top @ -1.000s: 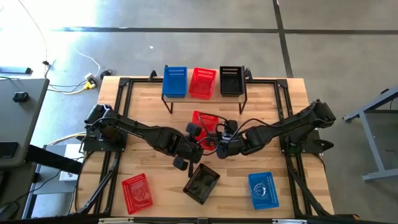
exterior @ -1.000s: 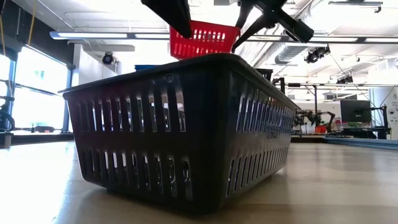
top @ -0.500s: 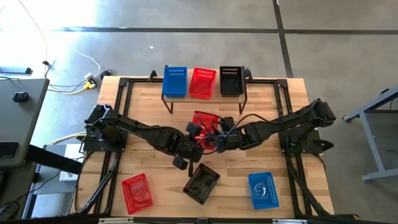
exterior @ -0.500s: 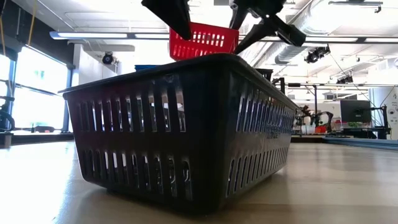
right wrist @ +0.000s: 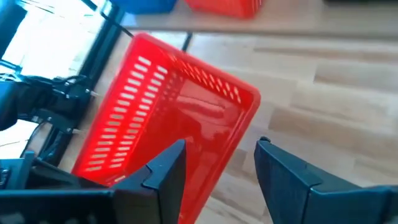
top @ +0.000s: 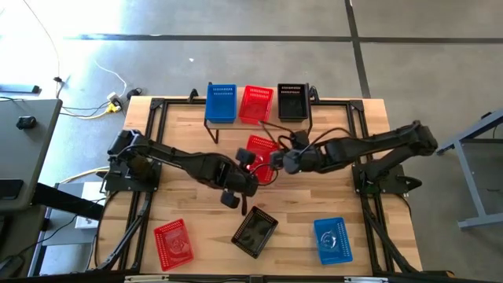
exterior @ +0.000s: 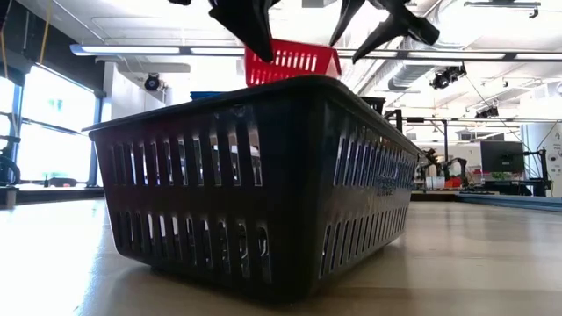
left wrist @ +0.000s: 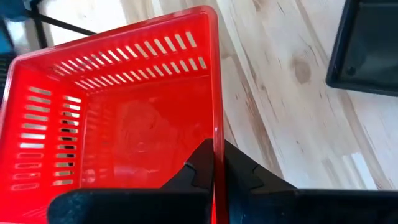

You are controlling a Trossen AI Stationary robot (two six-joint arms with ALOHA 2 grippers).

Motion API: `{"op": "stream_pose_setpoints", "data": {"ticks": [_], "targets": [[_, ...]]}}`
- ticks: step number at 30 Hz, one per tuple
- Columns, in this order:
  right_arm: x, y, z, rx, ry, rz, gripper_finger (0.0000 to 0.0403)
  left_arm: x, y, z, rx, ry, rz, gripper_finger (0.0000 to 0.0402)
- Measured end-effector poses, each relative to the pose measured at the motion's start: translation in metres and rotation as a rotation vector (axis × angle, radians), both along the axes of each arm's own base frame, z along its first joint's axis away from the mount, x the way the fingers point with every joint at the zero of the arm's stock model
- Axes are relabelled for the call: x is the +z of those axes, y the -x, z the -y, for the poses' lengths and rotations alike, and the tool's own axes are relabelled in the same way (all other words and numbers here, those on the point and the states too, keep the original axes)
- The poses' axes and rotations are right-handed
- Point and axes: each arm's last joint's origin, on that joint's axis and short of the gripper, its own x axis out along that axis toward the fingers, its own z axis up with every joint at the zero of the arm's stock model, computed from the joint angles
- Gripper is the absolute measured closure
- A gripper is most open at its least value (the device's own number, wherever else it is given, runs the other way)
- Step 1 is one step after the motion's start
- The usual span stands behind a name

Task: Stack baskets on shelf by color
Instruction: Stack the right red bin on top of the other red bin on the shelf

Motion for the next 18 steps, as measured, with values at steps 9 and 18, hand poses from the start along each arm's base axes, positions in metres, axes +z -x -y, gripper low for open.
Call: {"op": "stream_pose_setpoints", "data": {"ticks": [9, 18], "targets": [[0.029, 0.024, 0.013, 0.128, 0.139, -0.001, 0.0231, 0.025, 0.009, -0.029, 0.025, -0.001, 0.076, 0.0401], [0.056, 0.052, 0.022, 0.197, 0.254, 0.028, 0.0231, 0.066, 0.034, -0.077, 0.026, -0.014, 0.201, 0.0401]]}}
